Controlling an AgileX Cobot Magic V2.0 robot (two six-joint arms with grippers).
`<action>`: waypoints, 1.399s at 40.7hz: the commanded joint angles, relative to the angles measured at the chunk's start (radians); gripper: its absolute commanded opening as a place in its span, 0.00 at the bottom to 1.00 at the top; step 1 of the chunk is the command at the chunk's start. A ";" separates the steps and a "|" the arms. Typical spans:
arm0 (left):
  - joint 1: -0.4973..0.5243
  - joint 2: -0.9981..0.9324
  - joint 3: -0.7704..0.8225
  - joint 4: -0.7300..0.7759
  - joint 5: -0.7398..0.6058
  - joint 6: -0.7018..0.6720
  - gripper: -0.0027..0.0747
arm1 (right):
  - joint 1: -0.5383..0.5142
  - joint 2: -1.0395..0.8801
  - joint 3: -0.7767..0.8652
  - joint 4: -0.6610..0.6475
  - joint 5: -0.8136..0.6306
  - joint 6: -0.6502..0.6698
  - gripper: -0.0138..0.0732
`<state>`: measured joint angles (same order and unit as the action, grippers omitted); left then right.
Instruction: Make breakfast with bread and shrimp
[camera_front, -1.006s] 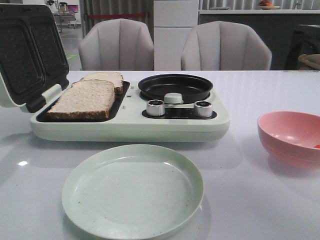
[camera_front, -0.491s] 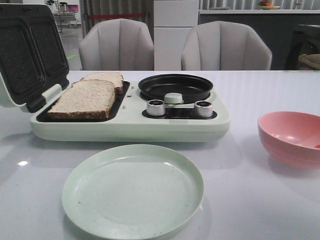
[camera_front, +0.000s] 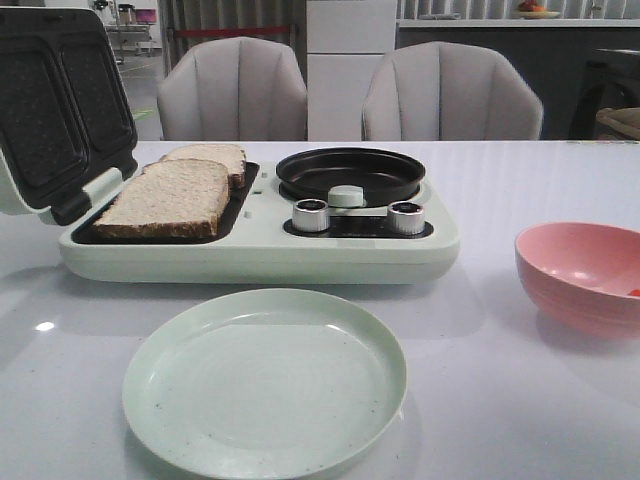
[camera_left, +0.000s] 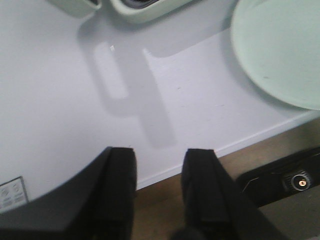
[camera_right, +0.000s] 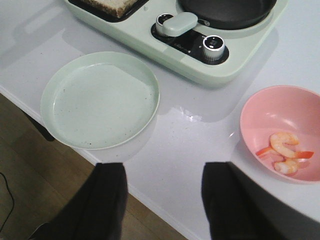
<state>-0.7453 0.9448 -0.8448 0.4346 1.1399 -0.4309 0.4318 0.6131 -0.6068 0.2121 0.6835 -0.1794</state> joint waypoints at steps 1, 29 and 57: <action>0.078 0.060 -0.058 0.061 -0.009 -0.029 0.18 | -0.004 -0.002 -0.027 -0.002 -0.073 -0.003 0.68; 1.022 0.370 -0.307 -0.687 -0.483 0.444 0.16 | -0.004 -0.002 -0.027 -0.002 -0.069 -0.003 0.68; 1.030 0.786 -0.722 -1.234 -0.333 0.844 0.16 | -0.004 -0.002 -0.027 -0.002 -0.069 -0.003 0.68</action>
<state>0.2850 1.7752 -1.5244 -0.6594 0.7954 0.3180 0.4318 0.6131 -0.6068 0.2106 0.6835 -0.1771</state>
